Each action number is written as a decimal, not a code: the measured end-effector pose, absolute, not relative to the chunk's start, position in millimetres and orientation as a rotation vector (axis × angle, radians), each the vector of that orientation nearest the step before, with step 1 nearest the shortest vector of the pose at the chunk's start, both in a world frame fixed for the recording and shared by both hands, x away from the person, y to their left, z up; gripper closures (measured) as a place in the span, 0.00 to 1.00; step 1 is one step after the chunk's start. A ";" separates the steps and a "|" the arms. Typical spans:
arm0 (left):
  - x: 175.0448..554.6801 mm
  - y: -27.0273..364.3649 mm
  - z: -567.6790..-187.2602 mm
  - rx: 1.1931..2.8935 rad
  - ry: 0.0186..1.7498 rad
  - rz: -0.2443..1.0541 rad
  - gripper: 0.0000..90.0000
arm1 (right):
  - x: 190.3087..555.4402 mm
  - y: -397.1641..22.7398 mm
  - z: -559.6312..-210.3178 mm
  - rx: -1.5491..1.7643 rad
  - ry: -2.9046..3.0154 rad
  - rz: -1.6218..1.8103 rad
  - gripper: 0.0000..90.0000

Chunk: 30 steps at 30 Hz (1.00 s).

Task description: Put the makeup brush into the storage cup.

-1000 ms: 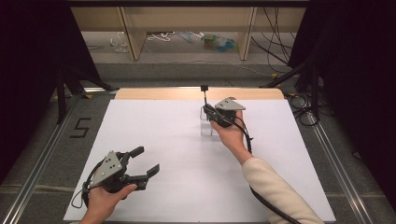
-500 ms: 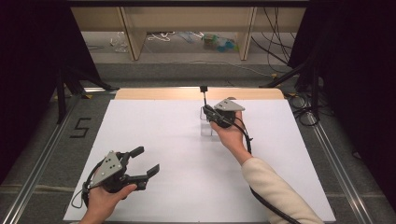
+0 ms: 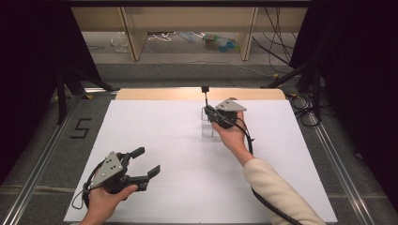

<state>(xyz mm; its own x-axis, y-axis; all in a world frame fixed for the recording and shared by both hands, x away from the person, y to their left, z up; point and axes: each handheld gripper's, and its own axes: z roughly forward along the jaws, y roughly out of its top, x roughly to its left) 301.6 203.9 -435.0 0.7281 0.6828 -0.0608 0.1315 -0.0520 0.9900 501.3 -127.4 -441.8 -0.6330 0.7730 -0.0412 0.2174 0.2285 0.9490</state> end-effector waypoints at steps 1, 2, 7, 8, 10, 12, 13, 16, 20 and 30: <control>301.6 203.9 -435.0 1.587 0.677 0.509 0.19 | 501.2 -127.4 -441.8 0.908 1.990 1.411 0.94; 301.6 203.9 -435.1 1.586 0.677 0.509 0.19 | 501.0 -127.4 -441.8 0.908 1.990 1.411 0.94; 301.5 204.1 -435.0 1.587 0.678 0.510 0.19 | 499.6 -127.3 -438.4 0.911 1.998 1.423 0.73; 301.5 204.0 -435.0 1.587 0.678 0.510 0.19 | 498.7 -127.1 -436.9 0.912 1.994 1.410 0.65; 301.4 204.0 -435.0 1.588 0.678 0.509 0.19 | 497.8 -126.7 -434.6 0.921 1.989 1.400 0.53; 301.4 204.0 -435.0 1.589 0.678 0.510 0.19 | 496.5 -127.9 -431.6 0.915 2.006 1.384 0.45; 301.4 204.0 -435.0 1.589 0.678 0.511 0.19 | 496.3 -127.5 -430.9 0.918 1.996 1.387 0.42; 301.3 204.2 -434.9 1.588 0.680 0.512 0.19 | 494.9 -129.3 -428.2 0.923 2.001 1.382 0.37; 301.2 203.8 -435.3 1.583 0.691 0.505 0.19 | 492.9 -132.5 -424.6 0.910 2.007 1.391 0.34; 301.8 204.3 -435.5 1.588 0.689 0.509 0.19 | 482.2 -142.8 -416.5 0.864 2.042 1.399 0.34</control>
<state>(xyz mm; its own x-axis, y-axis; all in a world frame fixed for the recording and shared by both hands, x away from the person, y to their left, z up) 301.8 204.3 -435.5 0.7223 0.6885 -0.0654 0.1392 -0.0520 0.9889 482.2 -142.8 -416.5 -0.6651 0.7445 -0.0582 0.2144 0.2650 0.9401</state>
